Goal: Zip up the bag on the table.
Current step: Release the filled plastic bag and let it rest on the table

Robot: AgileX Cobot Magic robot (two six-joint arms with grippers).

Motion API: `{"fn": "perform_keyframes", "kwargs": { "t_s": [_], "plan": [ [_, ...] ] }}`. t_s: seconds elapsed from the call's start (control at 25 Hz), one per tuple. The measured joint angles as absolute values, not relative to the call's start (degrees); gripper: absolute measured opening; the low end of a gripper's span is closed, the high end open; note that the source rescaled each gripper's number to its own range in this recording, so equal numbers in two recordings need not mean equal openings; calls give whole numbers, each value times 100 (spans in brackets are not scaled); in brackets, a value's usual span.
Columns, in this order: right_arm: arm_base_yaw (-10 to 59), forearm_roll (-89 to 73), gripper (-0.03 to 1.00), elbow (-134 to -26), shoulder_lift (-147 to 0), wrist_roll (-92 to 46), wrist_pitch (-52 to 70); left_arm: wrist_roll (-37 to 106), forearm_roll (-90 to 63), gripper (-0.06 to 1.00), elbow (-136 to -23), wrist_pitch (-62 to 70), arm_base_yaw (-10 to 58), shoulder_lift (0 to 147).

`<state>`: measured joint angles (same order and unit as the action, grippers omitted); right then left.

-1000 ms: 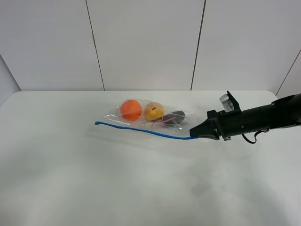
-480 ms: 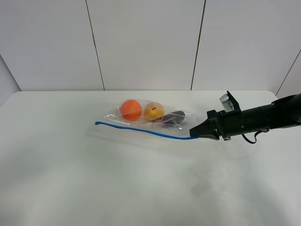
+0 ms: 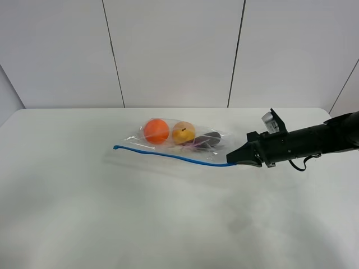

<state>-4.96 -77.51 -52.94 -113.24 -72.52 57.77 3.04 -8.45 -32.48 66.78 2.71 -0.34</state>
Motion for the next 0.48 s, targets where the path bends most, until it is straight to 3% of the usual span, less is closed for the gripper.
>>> {"fn": "perform_keyframes", "kwargs": {
  "t_s": [0.12, 0.16, 0.28, 0.36, 0.48],
  "plan": [
    [-496, -7674, 27, -5294, -11324, -7258, 5693, 304, -845, 65, -3248, 6678, 271, -34],
    [-496, -7648, 40, -5294, -11324, -7264, 5679, 304, -845, 65, -3248, 6678, 271, -34],
    [-496, -7596, 65, -5294, -11324, -7269, 5547, 304, -845, 65, -3248, 6678, 271, -34],
    [-496, -7577, 73, -5294, -11324, -7271, 5418, 304, -845, 65, -3248, 6678, 271, -34],
    [-496, -7577, 76, -5294, -11324, -7276, 5269, 304, -845, 65, -3248, 6672, 271, -34]
  ]
}}
